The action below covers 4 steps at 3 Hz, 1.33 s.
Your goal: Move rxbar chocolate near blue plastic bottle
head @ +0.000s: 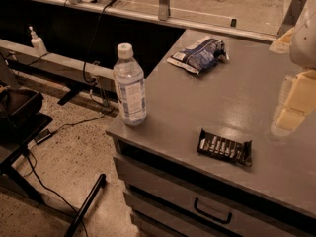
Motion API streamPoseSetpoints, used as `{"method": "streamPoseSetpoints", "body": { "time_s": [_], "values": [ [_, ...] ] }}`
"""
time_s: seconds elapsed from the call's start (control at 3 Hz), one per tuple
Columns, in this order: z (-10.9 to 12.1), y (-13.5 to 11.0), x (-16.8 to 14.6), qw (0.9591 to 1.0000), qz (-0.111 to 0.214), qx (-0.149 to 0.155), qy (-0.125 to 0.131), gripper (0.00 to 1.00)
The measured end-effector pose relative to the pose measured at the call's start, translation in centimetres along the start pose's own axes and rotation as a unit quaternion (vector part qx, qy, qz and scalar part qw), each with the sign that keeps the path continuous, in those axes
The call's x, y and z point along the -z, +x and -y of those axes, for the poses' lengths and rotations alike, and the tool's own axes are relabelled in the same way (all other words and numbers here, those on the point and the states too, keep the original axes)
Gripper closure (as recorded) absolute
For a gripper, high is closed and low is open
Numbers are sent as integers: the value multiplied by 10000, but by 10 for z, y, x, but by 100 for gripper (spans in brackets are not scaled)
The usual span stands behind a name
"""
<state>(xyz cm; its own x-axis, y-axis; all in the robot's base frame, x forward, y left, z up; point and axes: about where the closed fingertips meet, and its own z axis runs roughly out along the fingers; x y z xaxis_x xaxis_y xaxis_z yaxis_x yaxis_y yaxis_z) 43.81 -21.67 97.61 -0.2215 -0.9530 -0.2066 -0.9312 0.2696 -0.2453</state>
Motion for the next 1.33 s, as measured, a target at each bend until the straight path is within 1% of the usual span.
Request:
{"method": "streamPoseSetpoints", "body": {
  "time_s": [0.33,0.67,1.0,1.33],
  "values": [
    [0,0,0,10000,0,0,1,0],
    [-7,-3,-12,10000,25,-28,-84,0],
    [-19,-6,-39,9992,151,-119,-336,0],
    [-34,-12,-74,9978,230,-188,-586,0]
  ]
}}
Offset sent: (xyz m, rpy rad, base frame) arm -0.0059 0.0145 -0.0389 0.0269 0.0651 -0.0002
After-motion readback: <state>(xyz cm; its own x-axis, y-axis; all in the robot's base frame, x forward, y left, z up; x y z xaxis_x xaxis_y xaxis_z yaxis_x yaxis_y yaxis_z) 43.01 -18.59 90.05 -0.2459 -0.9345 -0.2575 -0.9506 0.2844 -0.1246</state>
